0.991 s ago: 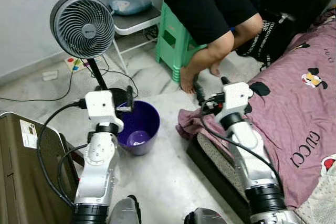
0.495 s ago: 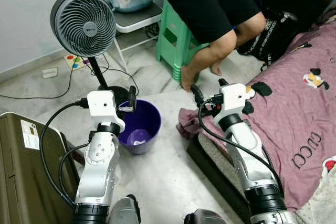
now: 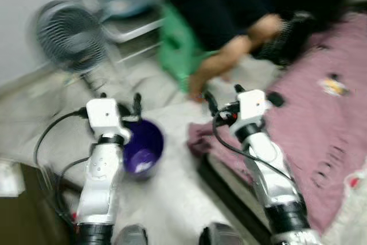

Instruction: Clean up the room

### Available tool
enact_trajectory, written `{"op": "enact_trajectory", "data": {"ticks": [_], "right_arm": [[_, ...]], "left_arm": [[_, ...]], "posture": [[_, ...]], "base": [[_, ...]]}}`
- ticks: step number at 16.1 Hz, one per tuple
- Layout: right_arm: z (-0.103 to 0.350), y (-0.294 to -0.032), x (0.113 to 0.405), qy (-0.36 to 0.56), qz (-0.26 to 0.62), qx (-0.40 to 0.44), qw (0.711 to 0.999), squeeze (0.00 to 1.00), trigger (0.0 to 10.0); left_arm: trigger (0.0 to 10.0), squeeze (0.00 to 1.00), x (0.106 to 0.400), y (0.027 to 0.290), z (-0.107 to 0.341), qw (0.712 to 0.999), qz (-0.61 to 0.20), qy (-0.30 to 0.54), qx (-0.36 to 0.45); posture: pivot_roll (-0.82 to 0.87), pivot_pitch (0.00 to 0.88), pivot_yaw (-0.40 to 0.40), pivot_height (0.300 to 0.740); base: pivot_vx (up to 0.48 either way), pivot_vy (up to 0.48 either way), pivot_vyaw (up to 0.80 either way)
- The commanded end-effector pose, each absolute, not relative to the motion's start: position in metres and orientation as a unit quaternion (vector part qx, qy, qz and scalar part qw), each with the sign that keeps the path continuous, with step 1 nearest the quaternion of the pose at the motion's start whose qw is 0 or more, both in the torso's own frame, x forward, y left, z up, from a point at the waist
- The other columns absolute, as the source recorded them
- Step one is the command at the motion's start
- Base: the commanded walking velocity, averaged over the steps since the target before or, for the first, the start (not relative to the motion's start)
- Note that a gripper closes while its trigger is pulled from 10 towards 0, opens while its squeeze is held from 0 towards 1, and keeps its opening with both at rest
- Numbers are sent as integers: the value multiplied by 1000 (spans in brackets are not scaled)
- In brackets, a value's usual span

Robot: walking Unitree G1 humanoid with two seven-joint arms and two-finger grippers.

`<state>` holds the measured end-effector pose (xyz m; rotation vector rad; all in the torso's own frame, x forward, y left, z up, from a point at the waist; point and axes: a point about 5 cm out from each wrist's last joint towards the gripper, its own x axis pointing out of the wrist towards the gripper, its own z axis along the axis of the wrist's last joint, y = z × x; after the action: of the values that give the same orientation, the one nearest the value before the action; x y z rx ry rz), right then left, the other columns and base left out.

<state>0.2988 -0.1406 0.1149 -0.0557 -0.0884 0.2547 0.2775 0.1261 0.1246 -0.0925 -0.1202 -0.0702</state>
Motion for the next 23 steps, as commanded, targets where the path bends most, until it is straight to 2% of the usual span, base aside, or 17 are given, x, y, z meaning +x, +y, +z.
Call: {"op": "enact_trajectory", "data": {"ticks": [1, 8, 23], "right_arm": [[124, -131, 301, -62, 137, -22, 988, 0, 10000], [124, -133, 302, -62, 131, -24, 989, 0, 10000], [125, -128, 305, -68, 143, -29, 987, 0, 10000]], "left_arm": [[10000, 0, 276, 137, 124, 997, -26, -58, -37], [10000, 0, 278, 138, 120, 998, -15, -45, -30], [10000, 0, 281, 139, 124, 998, -14, -54, -15]], "posture": [[-25, 141, -21, 740], [-21, 139, -19, 740], [-11, 121, -12, 740]], "base": [[356, 0, 0], [51, 0, 0], [0, 0, 784]]}}
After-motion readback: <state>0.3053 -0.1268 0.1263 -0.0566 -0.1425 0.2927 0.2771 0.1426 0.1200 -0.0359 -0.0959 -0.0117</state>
